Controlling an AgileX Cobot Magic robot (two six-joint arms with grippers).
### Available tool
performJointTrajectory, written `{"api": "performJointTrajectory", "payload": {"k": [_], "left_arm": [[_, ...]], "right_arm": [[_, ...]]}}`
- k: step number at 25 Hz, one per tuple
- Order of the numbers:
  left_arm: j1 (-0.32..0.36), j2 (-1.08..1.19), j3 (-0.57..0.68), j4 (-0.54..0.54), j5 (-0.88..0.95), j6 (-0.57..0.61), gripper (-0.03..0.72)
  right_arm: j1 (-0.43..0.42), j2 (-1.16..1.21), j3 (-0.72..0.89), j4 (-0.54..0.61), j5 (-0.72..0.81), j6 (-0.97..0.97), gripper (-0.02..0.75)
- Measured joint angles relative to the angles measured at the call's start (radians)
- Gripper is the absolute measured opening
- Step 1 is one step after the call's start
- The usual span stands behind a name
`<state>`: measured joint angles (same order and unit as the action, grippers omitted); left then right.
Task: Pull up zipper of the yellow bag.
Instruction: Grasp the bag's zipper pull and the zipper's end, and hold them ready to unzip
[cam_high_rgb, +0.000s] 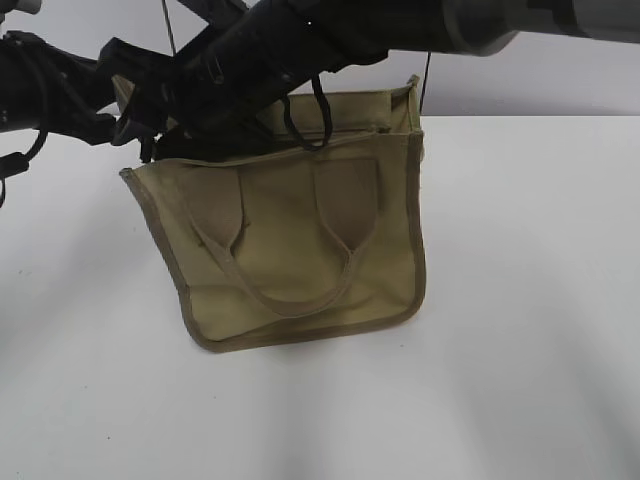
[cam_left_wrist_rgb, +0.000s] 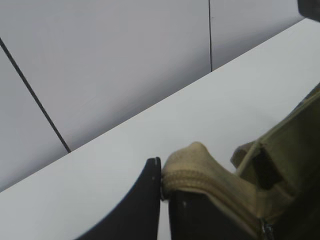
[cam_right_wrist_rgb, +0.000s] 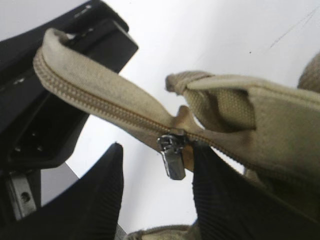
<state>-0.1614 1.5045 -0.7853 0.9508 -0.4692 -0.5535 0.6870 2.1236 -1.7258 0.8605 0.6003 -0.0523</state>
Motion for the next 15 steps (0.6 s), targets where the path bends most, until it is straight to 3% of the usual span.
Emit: {"api": "performJointTrajectory", "payload": {"k": [5,15], "left_arm": [[0.0,-0.003,0.0,0.0,-0.033,0.0,0.006],[0.0,-0.013,0.0,0.001,-0.046,-0.015,0.006]], "right_arm": [[0.0,0.0,-0.001,0.002,0.003,0.024,0.301],[0.0,0.002,-0.003,0.003,0.009,0.069,0.293]]}}
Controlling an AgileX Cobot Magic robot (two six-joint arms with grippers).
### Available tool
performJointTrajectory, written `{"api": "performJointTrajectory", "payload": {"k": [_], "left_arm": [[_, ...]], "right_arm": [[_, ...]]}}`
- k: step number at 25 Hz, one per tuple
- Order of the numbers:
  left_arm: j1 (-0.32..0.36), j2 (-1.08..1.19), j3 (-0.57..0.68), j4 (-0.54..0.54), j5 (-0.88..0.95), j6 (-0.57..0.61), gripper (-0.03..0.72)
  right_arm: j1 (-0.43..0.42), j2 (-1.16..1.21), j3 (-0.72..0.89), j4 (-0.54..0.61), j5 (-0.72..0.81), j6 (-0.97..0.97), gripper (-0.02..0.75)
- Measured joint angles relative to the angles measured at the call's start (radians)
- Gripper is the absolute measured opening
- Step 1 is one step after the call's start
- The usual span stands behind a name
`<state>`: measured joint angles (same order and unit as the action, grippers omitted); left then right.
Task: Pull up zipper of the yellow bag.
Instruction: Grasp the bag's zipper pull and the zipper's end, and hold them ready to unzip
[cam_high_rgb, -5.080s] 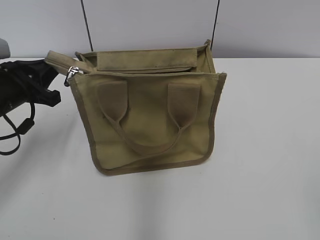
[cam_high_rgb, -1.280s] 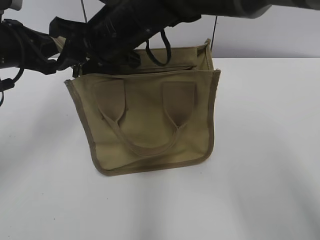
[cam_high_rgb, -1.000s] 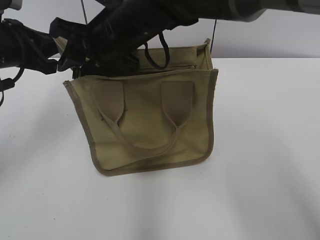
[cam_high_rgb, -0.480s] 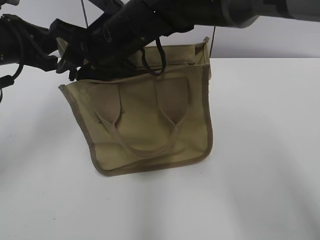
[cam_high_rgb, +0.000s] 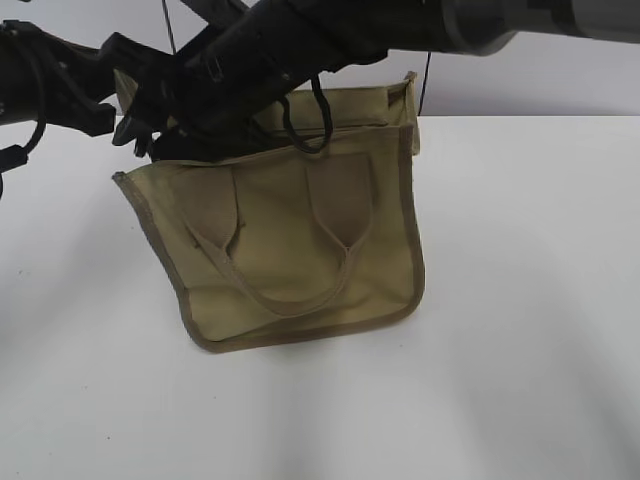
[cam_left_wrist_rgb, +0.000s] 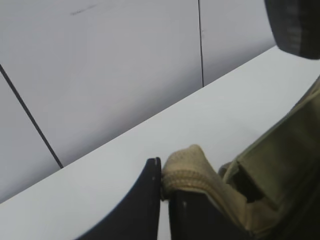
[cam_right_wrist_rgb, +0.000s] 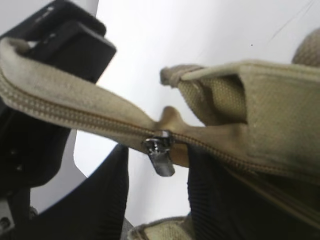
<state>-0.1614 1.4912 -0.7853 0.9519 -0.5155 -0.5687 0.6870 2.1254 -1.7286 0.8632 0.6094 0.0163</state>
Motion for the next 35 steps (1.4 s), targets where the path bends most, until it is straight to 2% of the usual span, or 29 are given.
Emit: {"api": "performJointTrajectory", "payload": {"k": [2,6,11,14,22,25,30,35], "left_arm": [[0.0,-0.003,0.0,0.002,-0.001,-0.002,0.006],[0.0,-0.013,0.0,0.011,0.003,-0.002,0.006],[0.0,-0.017,0.006,0.011,0.007,-0.006,0.006],[0.0,-0.018,0.01,0.01,0.006,-0.015,0.006],[0.0,-0.018,0.01,0.009,0.032,-0.018,0.006],[0.0,-0.019,0.01,0.003,0.063,-0.019,0.006],[-0.001,-0.019,0.01,0.001,0.073,-0.021,0.006],[-0.002,-0.019,0.01,0.001,0.074,-0.022,0.006]], "right_arm": [[0.0,0.008,-0.001,0.004,-0.001,0.034,0.286],[0.0,0.024,-0.007,0.015,-0.014,0.073,0.215],[0.0,0.026,-0.007,0.015,-0.027,0.073,0.182],[0.0,0.027,-0.007,0.015,-0.027,0.062,0.062],[0.0,0.022,-0.007,0.009,0.009,-0.008,0.063],[0.0,-0.005,-0.004,-0.033,0.047,-0.033,0.063],[0.0,-0.075,-0.004,-0.166,0.149,-0.041,0.062],[-0.019,-0.125,-0.004,-0.2,0.177,-0.049,0.062]]}}
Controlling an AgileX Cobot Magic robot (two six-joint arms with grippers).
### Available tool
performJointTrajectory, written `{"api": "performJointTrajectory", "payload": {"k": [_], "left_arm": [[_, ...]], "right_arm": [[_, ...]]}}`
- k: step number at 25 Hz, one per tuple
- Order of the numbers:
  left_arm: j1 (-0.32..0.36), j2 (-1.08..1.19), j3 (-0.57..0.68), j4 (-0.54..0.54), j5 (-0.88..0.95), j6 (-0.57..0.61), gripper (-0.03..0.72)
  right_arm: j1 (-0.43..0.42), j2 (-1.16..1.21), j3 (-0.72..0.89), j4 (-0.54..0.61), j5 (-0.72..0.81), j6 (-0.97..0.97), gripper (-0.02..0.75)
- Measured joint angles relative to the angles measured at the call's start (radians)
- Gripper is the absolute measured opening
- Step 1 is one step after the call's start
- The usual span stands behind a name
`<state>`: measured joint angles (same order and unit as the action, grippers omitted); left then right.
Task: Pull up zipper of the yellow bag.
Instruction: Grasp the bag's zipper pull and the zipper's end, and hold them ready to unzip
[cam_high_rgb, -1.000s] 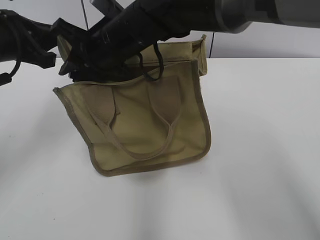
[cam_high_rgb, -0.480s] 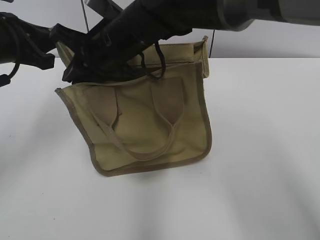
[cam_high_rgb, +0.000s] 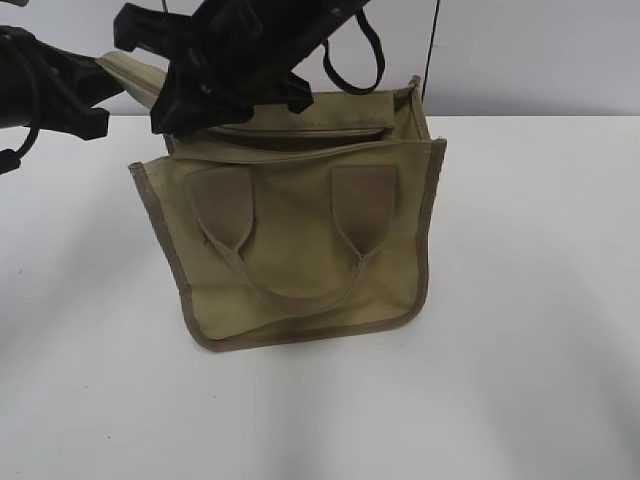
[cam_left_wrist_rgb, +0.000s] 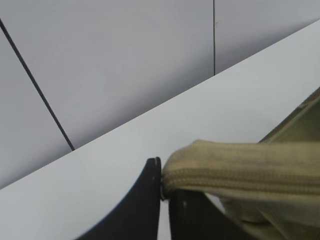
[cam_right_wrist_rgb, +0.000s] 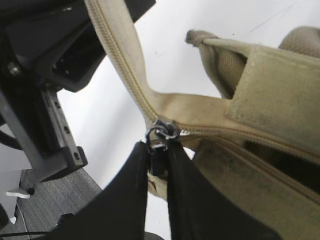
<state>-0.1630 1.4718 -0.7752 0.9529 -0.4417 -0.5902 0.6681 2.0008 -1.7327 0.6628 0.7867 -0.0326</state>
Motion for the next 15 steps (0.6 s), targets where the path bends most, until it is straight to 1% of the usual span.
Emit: {"api": "performJointTrajectory", "payload": {"k": [3,7,11,14,15], "left_arm": [[-0.003,0.0,0.005,-0.005,-0.004,0.0,0.006],[-0.007,-0.001,0.062,-0.037,-0.019,0.0,0.006],[-0.007,-0.002,0.125,-0.062,-0.038,0.0,0.006],[-0.007,-0.004,0.139,-0.069,-0.055,0.0,0.006],[-0.006,-0.006,0.139,-0.074,-0.056,0.0,0.006]], "right_arm": [[-0.026,-0.012,0.0,0.008,0.017,-0.004,0.062],[-0.054,-0.013,0.0,0.052,0.063,-0.048,0.062],[-0.075,-0.013,0.001,0.072,0.139,-0.094,0.061],[-0.101,-0.013,0.001,0.078,0.192,-0.134,0.057],[-0.111,-0.013,0.001,0.079,0.209,-0.146,0.029]]}}
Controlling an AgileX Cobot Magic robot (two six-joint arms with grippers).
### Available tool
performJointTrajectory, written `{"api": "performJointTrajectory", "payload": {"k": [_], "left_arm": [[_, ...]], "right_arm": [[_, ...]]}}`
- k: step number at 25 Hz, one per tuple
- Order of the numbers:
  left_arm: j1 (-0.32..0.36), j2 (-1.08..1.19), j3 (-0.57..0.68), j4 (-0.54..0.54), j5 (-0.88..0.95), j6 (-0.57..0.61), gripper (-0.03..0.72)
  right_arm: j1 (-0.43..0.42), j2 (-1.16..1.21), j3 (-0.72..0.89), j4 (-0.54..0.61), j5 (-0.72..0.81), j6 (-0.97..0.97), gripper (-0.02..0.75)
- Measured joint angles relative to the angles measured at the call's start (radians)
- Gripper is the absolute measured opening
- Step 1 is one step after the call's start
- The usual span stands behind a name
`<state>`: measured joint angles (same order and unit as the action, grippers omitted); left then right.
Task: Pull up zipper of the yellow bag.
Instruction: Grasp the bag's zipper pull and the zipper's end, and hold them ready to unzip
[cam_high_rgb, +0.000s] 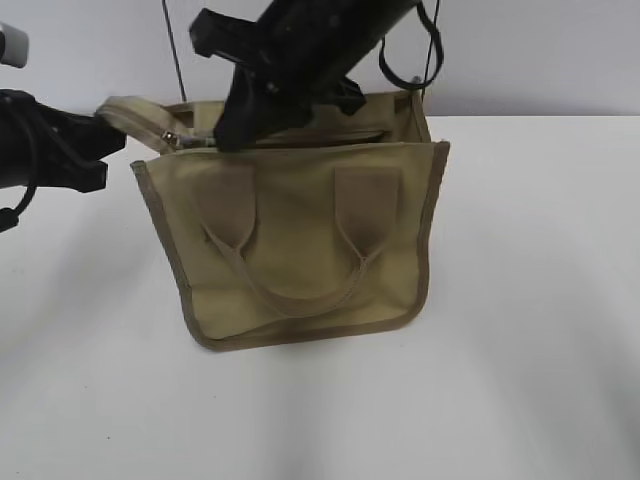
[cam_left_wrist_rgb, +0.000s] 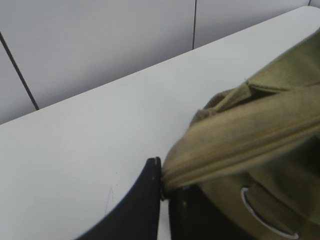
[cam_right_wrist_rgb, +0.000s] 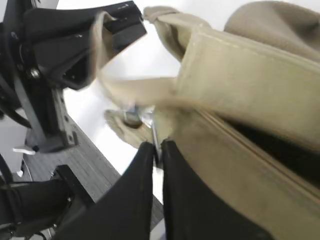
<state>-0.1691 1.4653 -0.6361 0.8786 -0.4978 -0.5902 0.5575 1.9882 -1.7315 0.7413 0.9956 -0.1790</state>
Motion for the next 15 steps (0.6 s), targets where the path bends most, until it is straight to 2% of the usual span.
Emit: {"api": "performJointTrajectory", "payload": {"k": [2,8,12,13,15], "left_arm": [[0.02,-0.003,0.0,-0.024,0.024,-0.001,0.006],[0.047,-0.025,0.0,-0.04,0.046,-0.003,0.006],[0.047,-0.046,0.0,-0.04,0.045,-0.003,0.006],[0.047,-0.048,0.0,-0.04,0.043,-0.003,0.006],[0.047,-0.054,0.001,-0.047,0.034,-0.003,0.006]], "right_arm": [[-0.022,-0.001,0.0,-0.014,0.035,-0.011,-0.015],[-0.058,0.003,0.0,-0.029,0.026,-0.044,-0.015],[-0.054,0.01,0.0,0.042,-0.026,-0.109,-0.013],[-0.051,0.011,0.0,0.065,-0.038,-0.126,-0.001],[-0.045,0.015,0.0,0.101,-0.046,-0.149,0.072]]}}
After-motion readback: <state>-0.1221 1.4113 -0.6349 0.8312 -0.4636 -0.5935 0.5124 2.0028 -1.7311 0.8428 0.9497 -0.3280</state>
